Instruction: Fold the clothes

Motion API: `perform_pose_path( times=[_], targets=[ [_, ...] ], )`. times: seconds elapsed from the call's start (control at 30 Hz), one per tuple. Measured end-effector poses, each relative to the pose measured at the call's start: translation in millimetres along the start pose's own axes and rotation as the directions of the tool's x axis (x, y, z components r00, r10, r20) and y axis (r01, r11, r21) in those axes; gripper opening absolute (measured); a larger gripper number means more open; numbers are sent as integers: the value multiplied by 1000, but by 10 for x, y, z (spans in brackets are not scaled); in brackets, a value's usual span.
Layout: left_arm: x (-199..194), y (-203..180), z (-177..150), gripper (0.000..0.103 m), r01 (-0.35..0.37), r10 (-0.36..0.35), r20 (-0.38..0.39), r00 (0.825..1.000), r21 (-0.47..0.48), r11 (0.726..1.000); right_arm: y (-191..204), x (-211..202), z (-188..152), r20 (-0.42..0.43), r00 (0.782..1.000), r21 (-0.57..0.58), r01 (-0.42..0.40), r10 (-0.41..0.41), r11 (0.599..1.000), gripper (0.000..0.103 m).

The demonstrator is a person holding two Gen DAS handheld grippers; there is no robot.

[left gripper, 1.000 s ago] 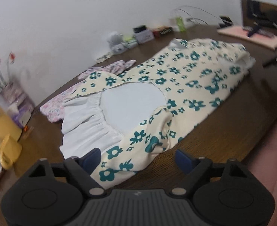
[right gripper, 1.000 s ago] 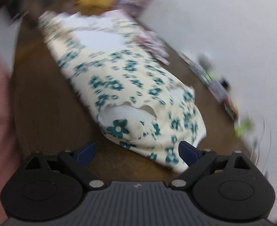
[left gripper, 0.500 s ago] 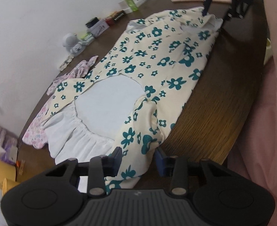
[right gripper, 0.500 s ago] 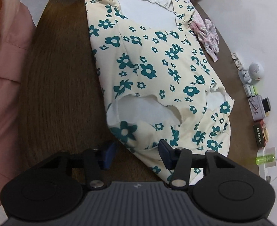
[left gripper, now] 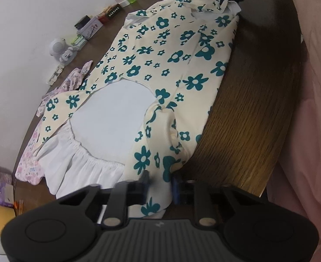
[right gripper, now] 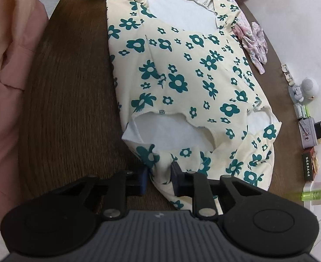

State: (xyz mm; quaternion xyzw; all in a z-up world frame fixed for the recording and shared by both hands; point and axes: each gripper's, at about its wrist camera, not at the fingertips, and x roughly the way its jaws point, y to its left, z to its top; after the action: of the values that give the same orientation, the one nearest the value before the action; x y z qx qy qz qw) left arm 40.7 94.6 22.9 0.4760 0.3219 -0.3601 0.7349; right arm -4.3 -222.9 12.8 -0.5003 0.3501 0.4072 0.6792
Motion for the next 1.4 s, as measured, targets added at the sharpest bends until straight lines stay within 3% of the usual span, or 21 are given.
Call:
perform_pose_path(
  times=[0.13,0.43,0.57,0.67,0.83,0.97,1.1,1.27,1.33,1.4],
  targets=[
    [1,-1,9,6,-9,9,14,1000,-19,1000,8,12,-5,2,1000,-6,-5,5,1000,9],
    [-136,-14,66,3,-58,58,30,998,-9,998,-57,-66,18,-3,1000,6,2,-2,1000,6],
    [-185,162,199,3,-121,120,25,992,34,992,-194,-166,61,9,1000,0,24,-24,1000,6],
    [-161,356,350,3,-181,180,24,983,97,979,-418,-234,111,8,996,-15,86,-86,996,6],
    [134,743,632,3,-245,246,20,969,209,947,-876,-160,207,-6,991,-51,134,-135,990,6],
    [578,1000,761,4,-191,204,-24,979,262,946,-1166,163,219,-54,992,-73,113,-117,991,6],
    [918,1112,771,11,-120,143,-63,988,278,953,-1269,480,189,-82,994,-65,73,-78,995,6],
    [1044,1254,743,26,-98,113,-62,992,198,975,-1330,673,138,-83,995,-20,46,-48,999,9],
    [1030,1291,706,40,-110,120,-54,991,159,981,-1355,700,110,-78,996,7,52,-51,999,15],
    [955,1352,651,47,-129,133,-37,990,104,986,-1380,666,68,-62,996,45,72,-69,996,31]
  ],
)
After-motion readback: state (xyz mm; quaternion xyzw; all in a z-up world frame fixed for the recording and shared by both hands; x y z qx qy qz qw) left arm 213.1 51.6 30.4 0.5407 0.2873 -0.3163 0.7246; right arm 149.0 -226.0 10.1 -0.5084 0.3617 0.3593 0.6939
